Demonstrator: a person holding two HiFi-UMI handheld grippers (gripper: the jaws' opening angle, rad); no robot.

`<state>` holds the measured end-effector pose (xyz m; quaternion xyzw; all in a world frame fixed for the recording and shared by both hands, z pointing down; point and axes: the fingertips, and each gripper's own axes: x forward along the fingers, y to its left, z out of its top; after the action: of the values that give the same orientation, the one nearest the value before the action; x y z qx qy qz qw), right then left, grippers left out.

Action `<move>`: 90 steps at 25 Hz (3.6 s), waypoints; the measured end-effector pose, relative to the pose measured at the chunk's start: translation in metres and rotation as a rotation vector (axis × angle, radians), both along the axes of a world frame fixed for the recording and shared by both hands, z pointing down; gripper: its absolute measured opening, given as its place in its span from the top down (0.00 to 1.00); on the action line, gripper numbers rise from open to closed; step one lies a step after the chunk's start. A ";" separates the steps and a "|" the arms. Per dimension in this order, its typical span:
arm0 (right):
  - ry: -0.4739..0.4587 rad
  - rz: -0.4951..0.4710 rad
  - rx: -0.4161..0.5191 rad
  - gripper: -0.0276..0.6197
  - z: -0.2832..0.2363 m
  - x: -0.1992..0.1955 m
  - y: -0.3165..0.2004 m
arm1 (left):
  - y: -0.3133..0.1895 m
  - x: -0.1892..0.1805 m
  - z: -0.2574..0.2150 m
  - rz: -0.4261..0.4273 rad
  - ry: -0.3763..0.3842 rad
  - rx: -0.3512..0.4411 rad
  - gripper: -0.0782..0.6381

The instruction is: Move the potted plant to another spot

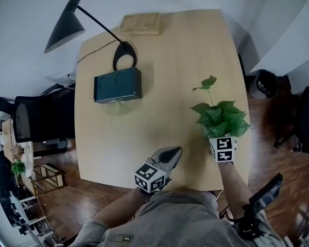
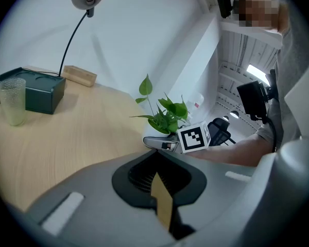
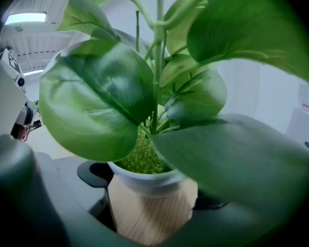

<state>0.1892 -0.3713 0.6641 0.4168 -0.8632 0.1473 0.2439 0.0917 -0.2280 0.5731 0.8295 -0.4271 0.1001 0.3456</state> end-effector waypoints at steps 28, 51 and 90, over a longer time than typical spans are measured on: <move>0.013 -0.051 -0.079 0.14 0.015 0.011 0.050 | 0.031 0.002 -0.010 -0.048 -0.007 0.050 0.90; -0.051 -0.200 0.052 0.55 -0.105 -0.025 0.256 | 0.159 -0.018 -0.035 -0.070 0.057 0.171 0.90; -0.170 -0.256 0.064 0.95 -0.156 0.052 0.397 | 0.262 0.076 -0.055 -0.051 0.018 0.222 0.90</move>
<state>0.2413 0.0261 0.5082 0.2971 -0.9310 0.1224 0.1733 0.1681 0.0343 0.5181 0.8524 -0.4535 0.0358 0.2579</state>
